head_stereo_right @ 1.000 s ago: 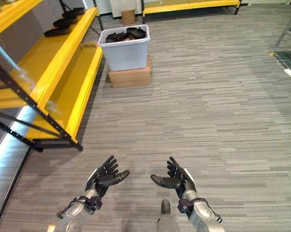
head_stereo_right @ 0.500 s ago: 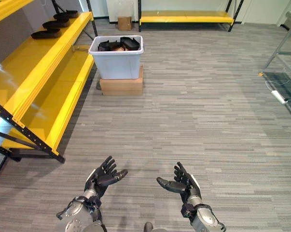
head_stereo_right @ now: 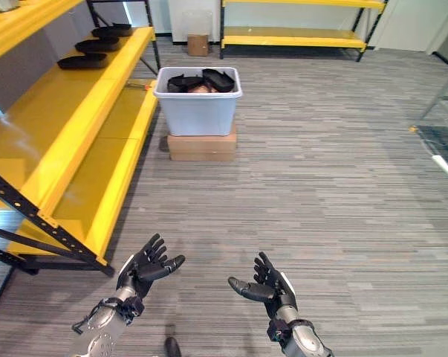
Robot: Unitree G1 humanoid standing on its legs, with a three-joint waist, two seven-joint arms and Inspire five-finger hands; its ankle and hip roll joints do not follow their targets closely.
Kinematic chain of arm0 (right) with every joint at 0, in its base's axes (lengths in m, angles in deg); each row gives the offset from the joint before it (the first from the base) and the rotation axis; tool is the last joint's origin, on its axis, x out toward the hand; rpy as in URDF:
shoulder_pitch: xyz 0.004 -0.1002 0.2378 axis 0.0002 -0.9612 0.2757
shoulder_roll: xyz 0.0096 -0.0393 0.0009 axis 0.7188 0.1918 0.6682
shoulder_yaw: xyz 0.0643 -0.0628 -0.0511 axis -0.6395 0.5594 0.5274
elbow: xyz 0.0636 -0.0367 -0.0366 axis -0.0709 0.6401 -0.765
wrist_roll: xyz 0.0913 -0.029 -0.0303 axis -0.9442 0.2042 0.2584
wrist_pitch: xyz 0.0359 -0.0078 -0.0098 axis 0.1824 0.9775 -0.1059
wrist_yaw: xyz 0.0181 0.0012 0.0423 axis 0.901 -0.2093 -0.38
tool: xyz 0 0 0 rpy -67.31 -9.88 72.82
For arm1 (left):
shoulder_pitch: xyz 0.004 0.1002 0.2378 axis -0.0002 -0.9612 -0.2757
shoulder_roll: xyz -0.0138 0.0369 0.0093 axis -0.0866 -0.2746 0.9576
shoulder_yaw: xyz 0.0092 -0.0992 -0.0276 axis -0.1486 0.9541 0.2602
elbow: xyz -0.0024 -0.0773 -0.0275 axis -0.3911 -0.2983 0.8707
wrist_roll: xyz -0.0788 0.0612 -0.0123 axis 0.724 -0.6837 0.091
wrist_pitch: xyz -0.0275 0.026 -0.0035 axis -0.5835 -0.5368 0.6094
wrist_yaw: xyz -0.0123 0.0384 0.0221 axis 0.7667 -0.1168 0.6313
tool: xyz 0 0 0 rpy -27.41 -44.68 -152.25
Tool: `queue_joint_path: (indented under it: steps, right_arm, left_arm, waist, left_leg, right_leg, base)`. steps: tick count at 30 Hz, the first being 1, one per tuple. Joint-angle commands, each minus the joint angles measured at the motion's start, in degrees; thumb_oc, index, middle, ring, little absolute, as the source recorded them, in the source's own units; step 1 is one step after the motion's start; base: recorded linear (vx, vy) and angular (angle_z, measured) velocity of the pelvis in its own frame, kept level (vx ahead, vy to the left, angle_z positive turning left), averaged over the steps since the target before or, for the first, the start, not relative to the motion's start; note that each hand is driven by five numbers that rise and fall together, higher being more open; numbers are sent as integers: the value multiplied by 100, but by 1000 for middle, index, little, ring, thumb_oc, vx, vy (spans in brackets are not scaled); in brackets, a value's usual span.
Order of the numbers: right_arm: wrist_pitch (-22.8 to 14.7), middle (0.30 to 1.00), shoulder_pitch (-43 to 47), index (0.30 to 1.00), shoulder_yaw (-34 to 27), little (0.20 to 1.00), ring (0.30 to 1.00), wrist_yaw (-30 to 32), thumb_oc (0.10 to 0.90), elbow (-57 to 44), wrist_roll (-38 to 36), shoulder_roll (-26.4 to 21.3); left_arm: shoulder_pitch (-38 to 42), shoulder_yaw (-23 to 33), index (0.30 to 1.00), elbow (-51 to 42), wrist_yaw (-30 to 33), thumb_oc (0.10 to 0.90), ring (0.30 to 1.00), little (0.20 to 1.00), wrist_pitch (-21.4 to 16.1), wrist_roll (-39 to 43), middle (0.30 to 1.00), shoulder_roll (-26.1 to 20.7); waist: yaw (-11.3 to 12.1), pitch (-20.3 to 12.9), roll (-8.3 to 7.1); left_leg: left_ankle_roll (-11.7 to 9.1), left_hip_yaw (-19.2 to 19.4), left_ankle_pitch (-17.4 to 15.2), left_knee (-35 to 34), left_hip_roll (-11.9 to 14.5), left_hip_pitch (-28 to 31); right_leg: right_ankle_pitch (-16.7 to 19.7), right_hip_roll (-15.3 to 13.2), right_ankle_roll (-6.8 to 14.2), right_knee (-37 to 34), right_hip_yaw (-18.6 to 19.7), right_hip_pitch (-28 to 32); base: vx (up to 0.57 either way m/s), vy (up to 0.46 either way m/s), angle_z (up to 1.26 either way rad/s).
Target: Move parts from the plastic box to the shelf.
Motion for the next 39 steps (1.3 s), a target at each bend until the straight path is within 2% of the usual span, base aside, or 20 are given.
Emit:
queue_joint_path:
  steps: [1,5,6,9,11,16,19,20,21,22,25,26,27,29,31,32,33,35,37,39]
  right_arm:
    - [-439,1000,506,1000,-169,1000,1000,-94,900,-453,17,-199]
    - [-433,1000,500,1000,-154,1000,1000,-109,900,-479,-96,-229]
    - [-437,1000,544,1000,-136,1000,1000,-105,900,-412,-106,-221]
    - [-411,1000,555,1000,-155,1000,1000,-108,900,-437,39,-255]
    - [-398,1000,547,1000,-153,1000,1000,-111,900,-428,98,-272]
    - [-395,1000,502,1000,-161,1000,1000,-163,900,-451,28,-396]
    - [-417,1000,546,1000,-118,1000,1000,-177,900,-486,-19,-511]
    - [-431,1000,587,1000,-74,1000,1000,-199,900,-440,-43,-543]
    - [-446,1000,610,1000,-10,1000,1000,-189,900,-439,-75,-576]
    - [-474,1000,592,1000,-2,1000,1000,-173,900,-430,-78,-607]
    - [-515,1000,564,1000,-58,1000,1000,-96,900,-461,-77,-716]
    - [-508,1000,492,1000,-124,1000,1000,-17,900,-470,-3,-777]
    - [-507,1000,491,1000,-125,1000,1000,-17,900,-471,-3,-776]
    - [-521,1000,427,1000,-193,1000,1000,26,900,-471,-19,-783]
    - [-550,1000,360,1000,-278,1000,1000,23,900,-440,10,-773]
    - [-573,1000,312,1000,-330,1000,1000,25,900,-420,71,-751]
    - [-573,1000,310,1000,-330,1000,1000,25,900,-421,71,-751]
    - [-601,1000,291,1000,-340,1000,1000,33,900,-377,150,-740]
    - [-567,1000,300,1000,-319,1000,1000,13,900,-350,173,-725]
    - [-481,1000,251,1000,-287,1000,1000,-72,900,-373,176,-686]
  left_arm:
    - [234,158,1000,-622,-56,900,1000,1000,-446,-101,1000,20]
    - [253,145,1000,-576,-112,900,1000,1000,-448,-22,1000,15]
    - [246,122,1000,-496,-142,900,1000,1000,-441,-26,1000,36]
    - [293,193,1000,-370,-188,900,1000,1000,-465,-66,1000,87]
    - [287,222,1000,-275,-210,900,1000,1000,-464,-133,1000,101]
    - [283,162,1000,-185,-263,900,1000,1000,-484,-103,1000,228]
    - [260,130,1000,-225,-240,900,1000,1000,-499,-67,1000,283]
    - [253,159,1000,-289,-231,900,1000,1000,-536,22,1000,299]
    - [269,195,1000,-329,-191,900,1000,1000,-561,109,1000,296]
    - [277,221,1000,-347,-149,900,1000,1000,-567,161,1000,292]
    - [219,235,1000,-444,-145,900,1000,1000,-523,221,1000,285]
    - [130,220,1000,-469,-115,900,1000,1000,-486,218,1000,300]
    - [131,219,1000,-469,-115,900,1000,1000,-486,218,1000,298]
    - [42,212,1000,-490,-138,900,1000,1000,-485,259,1000,319]
    - [-47,226,1000,-468,-177,900,1000,1000,-460,254,1000,321]
    - [-114,275,1000,-438,-188,900,1000,1000,-487,206,1000,323]
    - [-116,274,1000,-438,-188,900,1000,1000,-488,206,1000,323]
    - [-119,342,1000,-387,-152,900,1000,1000,-524,175,1000,361]
    - [-92,388,1000,-379,-134,900,1000,1000,-551,139,1000,368]
    - [-111,462,1000,-382,-133,900,1000,1000,-561,178,1000,347]
  waist:
    - [-120,176,191]
    - [-296,244,226]
    - [-348,212,213]
    - [-414,169,146]
    - [-421,109,136]
    - [-520,-70,121]
    - [-566,-109,274]
    - [-572,-107,326]
    - [-542,-78,286]
    - [-499,-26,219]
    - [-269,170,-67]
    - [-160,288,-135]
    - [-159,278,-145]
    - [-124,324,-156]
    - [-111,301,-114]
    - [-65,288,-59]
    - [-61,297,-73]
    - [-13,268,8]
    - [8,207,57]
    - [-8,67,120]
  left_leg:
    - [-234,-210,-205,411,466,-77]
    - [-286,-249,-358,331,299,243]
    - [-384,-244,-493,189,198,481]
    - [-623,-266,-769,130,159,841]
    - [-722,-284,-967,215,205,1069]
    - [-903,-444,-1049,551,285,1408]
    - [-1096,-587,-650,879,650,1497]
    - [-1250,-707,-71,1376,886,1311]
    - [-1341,-936,689,2312,1134,918]
    - [-1366,-1088,1136,3057,1249,642]
    - [-1284,-1169,1221,4730,1284,-107]
    - [-1228,-1021,920,4853,1255,-541]
    - [-1220,-1013,927,4847,1243,-552]
    - [-1187,-794,704,4397,1283,-1011]
    - [-1161,-457,704,3220,1571,-1188]
    - [-1204,-316,942,1804,1716,-1138]
    - [-1202,-299,963,1759,1695,-1099]
    - [-1304,-237,1452,82,1840,-964]
    - [-1327,-305,1500,-380,1901,-969]
    - [-1347,-19,1562,-332,1918,-788]
  right_leg:
    - [773,465,-145,-718,-584,-163]
    - [436,575,-203,-1665,-875,-333]
    - [590,427,-134,-3098,-1070,-366]
    - [1258,-6,204,-4757,-1248,-426]
    - [1379,-67,346,-5024,-1356,-371]
    - [1625,11,248,-4898,-1255,-219]
    - [1342,366,32,-4400,-1197,-234]
    - [1033,627,-208,-4140,-1165,-254]
    - [676,913,-520,-4021,-1160,-112]
    - [491,1094,-724,-4055,-1095,52]
    - [208,1243,-1027,-4232,-967,527]
    - [34,1290,-1072,-4211,-891,764]
    - [41,1277,-1069,-4215,-887,751]
    - [-53,1307,-1021,-4245,-855,954]
    - [-174,1365,-917,-4280,-909,1157]
    - [-293,1380,-796,-4307,-912,1303]
    - [-297,1364,-793,-4306,-907,1317]
    - [-446,1360,-676,-4302,-929,1521]
    - [-538,1371,-626,-4283,-940,1682]
    - [-742,1330,-551,-4222,-893,2001]
  base:
    - [218,133,-5]
    - [306,29,7]
    - [478,-101,33]
    - [473,-165,16]
    - [427,-189,39]
    - [391,-220,27]
    - [352,-327,-1]
    - [470,-594,-4]
    - [488,-677,-10]
    - [406,-609,-14]
    - [319,-410,-38]
    - [286,-243,-33]
    - [301,-157,-34]
    - [232,-45,-24]
    - [395,57,-15]
    - [359,123,-31]
    - [378,183,-50]
    - [370,167,-36]
    - [424,123,-46]
    - [514,152,-53]
